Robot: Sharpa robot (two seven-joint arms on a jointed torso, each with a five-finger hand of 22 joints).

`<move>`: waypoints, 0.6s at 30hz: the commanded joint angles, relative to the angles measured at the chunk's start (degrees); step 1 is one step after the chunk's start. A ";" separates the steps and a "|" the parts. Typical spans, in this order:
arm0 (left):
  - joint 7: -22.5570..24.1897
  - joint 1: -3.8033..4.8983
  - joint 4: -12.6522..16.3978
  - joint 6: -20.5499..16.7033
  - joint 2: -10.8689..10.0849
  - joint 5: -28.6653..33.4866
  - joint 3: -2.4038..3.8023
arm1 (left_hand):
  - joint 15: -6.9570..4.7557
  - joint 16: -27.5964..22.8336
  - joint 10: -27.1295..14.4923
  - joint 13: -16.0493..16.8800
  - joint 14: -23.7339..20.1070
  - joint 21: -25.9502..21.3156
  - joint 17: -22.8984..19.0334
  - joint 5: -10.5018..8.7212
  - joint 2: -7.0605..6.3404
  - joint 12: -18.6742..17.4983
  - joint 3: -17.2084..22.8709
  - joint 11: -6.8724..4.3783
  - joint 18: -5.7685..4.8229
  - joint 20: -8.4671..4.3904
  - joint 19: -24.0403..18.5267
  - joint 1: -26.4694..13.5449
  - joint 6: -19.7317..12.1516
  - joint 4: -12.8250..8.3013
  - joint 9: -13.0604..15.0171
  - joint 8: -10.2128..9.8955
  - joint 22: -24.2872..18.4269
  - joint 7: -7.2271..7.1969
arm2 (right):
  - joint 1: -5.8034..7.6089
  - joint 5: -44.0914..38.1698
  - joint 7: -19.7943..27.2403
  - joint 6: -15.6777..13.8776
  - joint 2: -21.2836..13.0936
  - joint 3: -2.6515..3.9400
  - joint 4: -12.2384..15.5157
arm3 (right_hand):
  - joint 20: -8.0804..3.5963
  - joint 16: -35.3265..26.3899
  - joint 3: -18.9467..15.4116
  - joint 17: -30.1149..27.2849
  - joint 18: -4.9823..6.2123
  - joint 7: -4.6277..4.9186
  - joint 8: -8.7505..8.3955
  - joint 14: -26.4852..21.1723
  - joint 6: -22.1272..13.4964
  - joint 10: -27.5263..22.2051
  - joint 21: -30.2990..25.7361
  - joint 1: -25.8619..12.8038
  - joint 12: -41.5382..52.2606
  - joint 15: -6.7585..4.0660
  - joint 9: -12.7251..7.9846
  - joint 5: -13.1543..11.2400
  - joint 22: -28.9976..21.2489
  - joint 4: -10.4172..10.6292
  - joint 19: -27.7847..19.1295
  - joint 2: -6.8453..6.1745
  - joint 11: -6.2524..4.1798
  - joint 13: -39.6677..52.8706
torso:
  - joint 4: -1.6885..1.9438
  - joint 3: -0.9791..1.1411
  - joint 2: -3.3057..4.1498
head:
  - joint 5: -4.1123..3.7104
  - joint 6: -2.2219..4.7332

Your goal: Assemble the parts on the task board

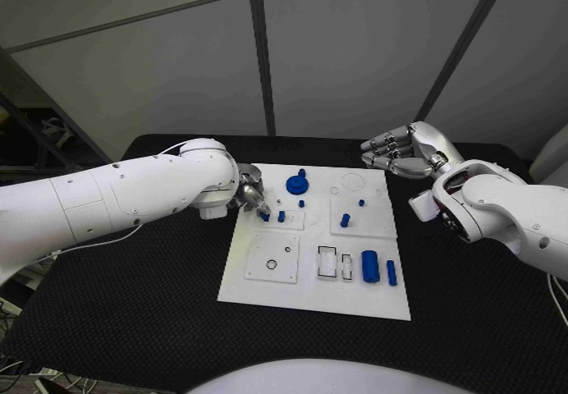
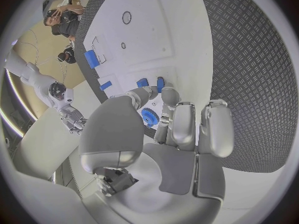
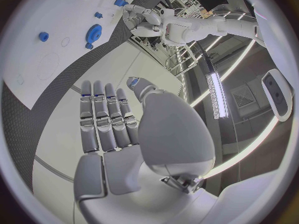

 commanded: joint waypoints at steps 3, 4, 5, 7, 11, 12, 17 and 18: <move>-0.94 -0.23 -0.27 2.62 0.68 -0.35 -0.29 | -0.43 0.35 1.73 -0.04 1.18 0.63 0.06 0.20 -0.01 0.44 6.69 -1.04 -0.25 -0.34 1.55 -1.34 0.70 -7.02 0.27 0.58 3.62 -0.23 | 0.11 0.13 0.37 0.33 -0.02 0.05 0.08 | -0.08 0.04 -0.16 -0.11 0.62 0.30 -0.33 -0.24 -0.05 -0.19 -0.41 -0.58 -0.19 0.18 -0.01 0.28 -0.13 -0.08 0.40 0.05 0.25 -0.07 | -0.04 0.02 0.00 | -0.03 -0.18; -1.00 -0.23 -0.36 2.67 0.78 -0.35 -0.32 | -0.47 0.36 1.87 0.01 1.19 0.71 0.07 0.17 0.03 0.51 6.45 -1.11 -0.27 -0.37 1.58 -1.57 0.77 -6.94 0.34 0.68 3.71 -0.32 | 0.11 0.13 0.37 0.32 -0.03 0.05 0.09 | -0.08 0.04 -0.16 -0.11 0.62 0.30 -0.33 -0.24 -0.05 -0.19 -0.41 -0.58 -0.19 0.18 -0.01 0.28 -0.13 -0.08 0.40 0.05 0.25 -0.07 | -0.05 0.02 0.00 | -0.04 -0.18; -1.06 -0.23 -0.45 2.66 0.88 -0.35 -0.34 | -0.50 0.37 2.00 0.09 1.20 0.79 0.08 0.15 0.08 0.59 6.21 -1.17 -0.29 -0.39 1.62 -1.78 0.83 -6.85 0.40 0.78 3.80 -0.41 | 0.11 0.13 0.37 0.31 -0.05 0.05 0.11 | -0.08 0.04 -0.16 -0.11 0.62 0.30 -0.33 -0.24 -0.05 -0.19 -0.41 -0.58 -0.19 0.18 -0.01 0.28 -0.13 -0.08 0.40 0.05 0.25 -0.07 | -0.05 0.03 0.00 | -0.06 -0.20; -1.16 -0.23 -0.66 2.59 1.06 -0.35 -0.38 | -0.59 0.37 2.30 0.27 1.22 0.94 0.08 0.10 0.21 0.78 5.60 -1.30 -0.33 -0.47 1.69 -2.27 0.94 -6.63 0.52 0.96 3.98 -0.60 | 0.11 0.13 0.37 0.32 -0.05 0.05 0.13 | -0.08 0.04 -0.16 -0.11 0.62 0.30 -0.33 -0.24 -0.05 -0.19 -0.41 -0.58 -0.19 0.18 -0.01 0.28 -0.13 -0.08 0.40 0.05 0.25 -0.07 | -0.04 0.03 0.01 | -0.11 -0.18; -1.38 -0.23 -0.97 2.54 1.31 -0.35 -0.42 | -0.72 0.37 2.77 0.73 1.23 1.28 0.09 0.05 0.47 1.22 4.55 -1.49 -0.42 -0.58 1.84 -3.00 1.14 -6.24 0.67 1.20 4.35 -0.88 | 0.11 0.13 0.35 0.33 -0.06 0.05 0.14 | -0.08 0.04 -0.16 -0.11 0.62 0.30 -0.33 -0.24 -0.05 -0.19 -0.41 -0.58 -0.19 0.18 -0.01 0.28 -0.13 -0.08 0.40 0.05 0.25 -0.07 | -0.01 0.02 -0.02 | -0.14 -0.22; -1.44 -0.23 -1.03 2.55 1.36 -0.35 -0.43 | -0.75 0.38 2.88 0.85 1.24 1.35 0.09 0.04 0.52 1.34 4.29 -1.53 -0.44 -0.61 1.87 -3.14 1.20 -6.17 0.70 1.25 4.43 -0.95 | 0.11 0.13 0.35 0.33 -0.06 0.05 0.14 | -0.08 0.04 -0.16 -0.11 0.62 0.30 -0.33 -0.24 -0.05 -0.19 -0.41 -0.58 -0.19 0.18 -0.01 0.28 -0.13 -0.08 0.40 0.05 0.25 -0.07 | 0.01 0.02 0.00 | -0.15 -0.26; -1.69 -0.23 -1.24 2.51 1.48 -0.35 -0.44 | -0.91 0.42 3.49 1.52 1.27 2.13 0.14 -0.01 0.79 2.00 2.81 -1.77 -0.65 -0.75 2.19 -3.79 1.62 -5.80 0.80 1.50 5.21 -1.29 | 0.11 0.13 0.34 0.33 -0.08 0.05 0.16 | -0.08 0.04 -0.16 -0.11 0.62 0.30 -0.33 -0.24 -0.05 -0.19 -0.41 -0.58 -0.19 0.18 -0.01 0.28 -0.13 -0.08 0.40 0.05 0.25 -0.07 | 0.01 -0.01 0.01 | -0.23 -0.32; -1.72 -0.23 -1.26 2.49 1.48 -0.35 -0.45 | -0.92 0.42 3.54 1.58 1.27 2.16 0.14 -0.01 0.80 2.06 2.67 -1.80 -0.65 -0.76 2.21 -3.85 1.67 -5.77 0.80 1.52 5.25 -1.32 | 0.11 0.13 0.34 0.33 -0.09 0.05 0.17 | -0.08 0.04 -0.16 -0.11 0.62 0.30 -0.33 -0.24 -0.05 -0.19 -0.41 -0.58 -0.19 0.18 -0.01 0.28 -0.13 -0.08 0.40 0.05 0.25 -0.07 | 0.01 -0.01 0.01 | -0.23 -0.32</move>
